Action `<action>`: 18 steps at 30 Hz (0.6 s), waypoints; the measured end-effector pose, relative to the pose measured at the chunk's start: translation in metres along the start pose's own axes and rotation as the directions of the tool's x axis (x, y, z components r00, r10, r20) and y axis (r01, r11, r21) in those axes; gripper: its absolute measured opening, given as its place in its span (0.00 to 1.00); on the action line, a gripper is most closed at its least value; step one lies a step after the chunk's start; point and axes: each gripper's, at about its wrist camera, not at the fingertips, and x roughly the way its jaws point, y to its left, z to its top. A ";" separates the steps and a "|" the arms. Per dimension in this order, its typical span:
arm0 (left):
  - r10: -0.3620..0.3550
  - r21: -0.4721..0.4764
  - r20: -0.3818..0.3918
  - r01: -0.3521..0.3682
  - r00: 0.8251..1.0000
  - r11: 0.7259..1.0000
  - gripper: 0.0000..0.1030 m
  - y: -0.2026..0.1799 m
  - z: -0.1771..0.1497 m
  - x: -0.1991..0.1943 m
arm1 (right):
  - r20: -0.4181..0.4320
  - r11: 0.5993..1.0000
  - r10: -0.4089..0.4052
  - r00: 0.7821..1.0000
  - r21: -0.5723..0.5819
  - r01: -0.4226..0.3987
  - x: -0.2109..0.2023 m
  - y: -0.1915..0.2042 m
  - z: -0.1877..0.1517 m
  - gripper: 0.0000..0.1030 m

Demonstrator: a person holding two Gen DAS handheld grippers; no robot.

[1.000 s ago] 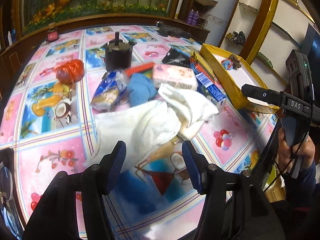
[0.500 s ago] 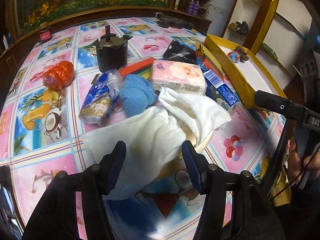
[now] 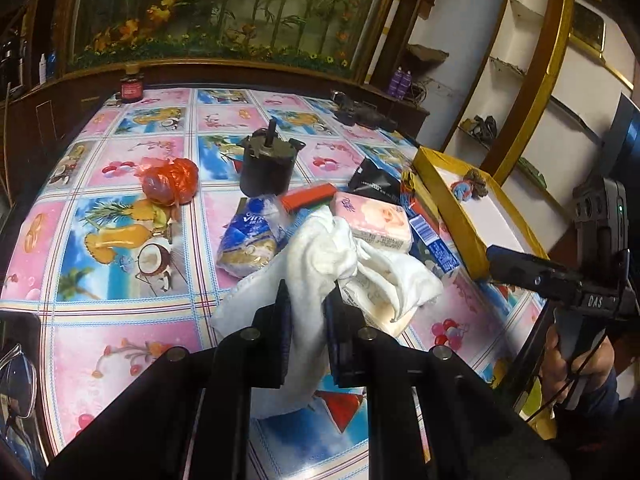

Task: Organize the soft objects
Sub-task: 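Grasp a white towel with the left tool while the right tool grasps a white cloth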

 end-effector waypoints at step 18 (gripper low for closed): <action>-0.024 -0.047 -0.034 0.022 0.999 0.999 0.12 0.010 -0.013 0.015 | -0.152 0.996 -0.060 0.987 -0.078 0.049 0.083 0.035 0.008 0.25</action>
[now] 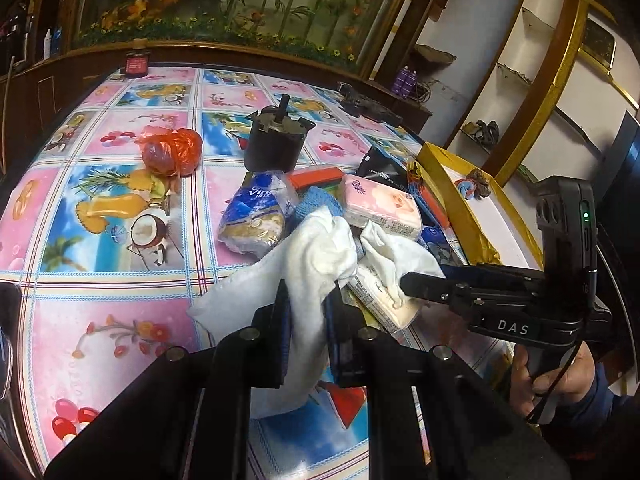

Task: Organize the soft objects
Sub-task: 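Grasp a white towel with the left tool while the right tool grasps a white cloth, then carry both white cloths over the white box with both tools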

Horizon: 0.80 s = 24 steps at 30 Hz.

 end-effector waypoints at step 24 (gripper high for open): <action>-0.044 0.105 -0.015 0.046 0.999 0.993 0.12 -0.063 0.007 0.009 | 0.206 0.981 0.146 0.968 0.099 -0.169 -0.062 -0.052 -0.029 0.22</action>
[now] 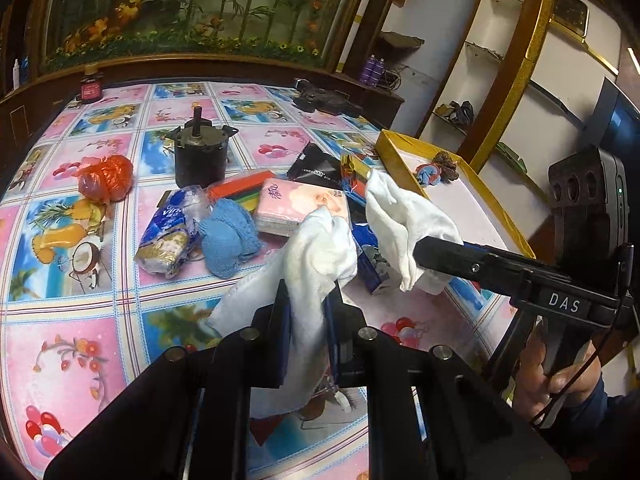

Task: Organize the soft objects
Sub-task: 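Carry both white cloths over the white box with both tools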

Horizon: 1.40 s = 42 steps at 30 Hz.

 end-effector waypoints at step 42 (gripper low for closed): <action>-0.116 0.167 -0.050 0.123 0.992 0.978 0.12 -0.123 0.061 0.040 | 0.220 0.975 -0.079 0.972 0.219 0.029 -0.122 -0.115 -0.016 0.23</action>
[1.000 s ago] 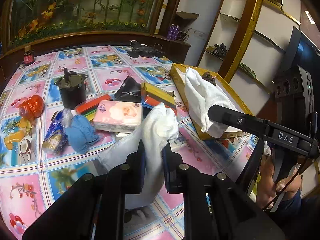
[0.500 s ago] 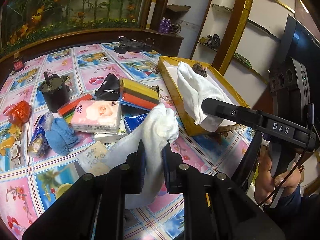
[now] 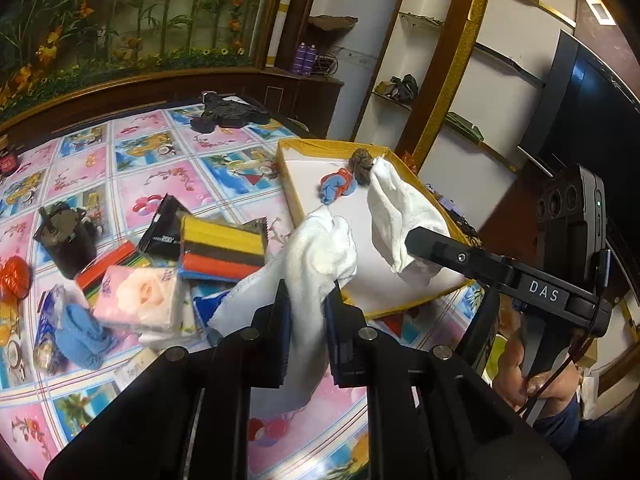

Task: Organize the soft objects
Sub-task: 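Carry both white cloths over the white box with both tools, then open both tools to drop the white cloths into the box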

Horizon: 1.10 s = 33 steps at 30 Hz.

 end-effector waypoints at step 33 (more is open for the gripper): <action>0.005 -0.237 -0.154 -0.042 0.988 0.971 0.13 -0.021 0.130 0.213 | -0.137 0.869 -0.416 0.899 0.229 0.438 0.047 -0.089 0.152 0.29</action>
